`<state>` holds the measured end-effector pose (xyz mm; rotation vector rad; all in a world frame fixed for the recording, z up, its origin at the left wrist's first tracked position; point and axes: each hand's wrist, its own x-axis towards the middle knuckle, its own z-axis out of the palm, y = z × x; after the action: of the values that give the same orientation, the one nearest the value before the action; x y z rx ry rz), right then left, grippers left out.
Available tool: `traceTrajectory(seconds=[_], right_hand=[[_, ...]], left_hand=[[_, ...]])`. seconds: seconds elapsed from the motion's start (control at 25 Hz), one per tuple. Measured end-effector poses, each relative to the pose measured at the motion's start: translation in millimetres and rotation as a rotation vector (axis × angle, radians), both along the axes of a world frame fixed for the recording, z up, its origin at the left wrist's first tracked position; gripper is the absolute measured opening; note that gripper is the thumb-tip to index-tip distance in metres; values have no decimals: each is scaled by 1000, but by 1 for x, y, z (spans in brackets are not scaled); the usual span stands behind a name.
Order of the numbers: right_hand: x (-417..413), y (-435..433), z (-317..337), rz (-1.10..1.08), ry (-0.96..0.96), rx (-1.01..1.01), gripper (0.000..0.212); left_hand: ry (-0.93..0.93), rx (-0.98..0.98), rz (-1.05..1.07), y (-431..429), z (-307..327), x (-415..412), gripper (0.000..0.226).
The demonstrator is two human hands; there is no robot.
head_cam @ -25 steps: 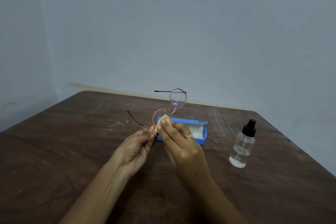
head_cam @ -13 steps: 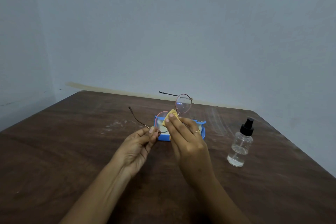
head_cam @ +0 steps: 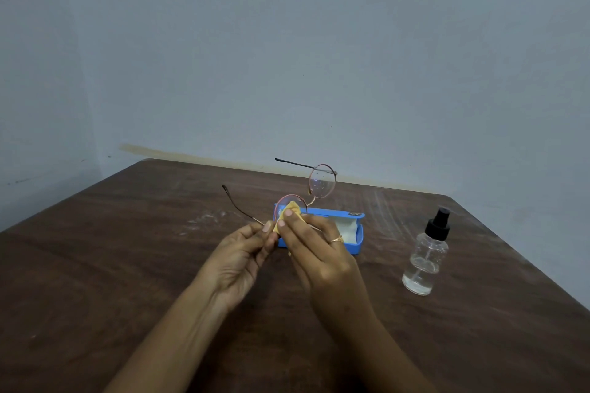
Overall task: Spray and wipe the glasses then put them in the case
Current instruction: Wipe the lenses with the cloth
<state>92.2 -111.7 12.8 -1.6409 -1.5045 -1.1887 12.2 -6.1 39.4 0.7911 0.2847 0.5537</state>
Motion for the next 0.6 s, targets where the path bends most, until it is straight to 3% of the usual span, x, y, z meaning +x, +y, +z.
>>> traceTrajectory(seconds=[0.16,0.6], right_hand=[[3,-2,3,-7,-29,20,26],[9,-2,1,-92,34,45,29]], left_hand=[[26,49,-33,-4,0,1,23],[-20,-113,-13,3,0,0,19]])
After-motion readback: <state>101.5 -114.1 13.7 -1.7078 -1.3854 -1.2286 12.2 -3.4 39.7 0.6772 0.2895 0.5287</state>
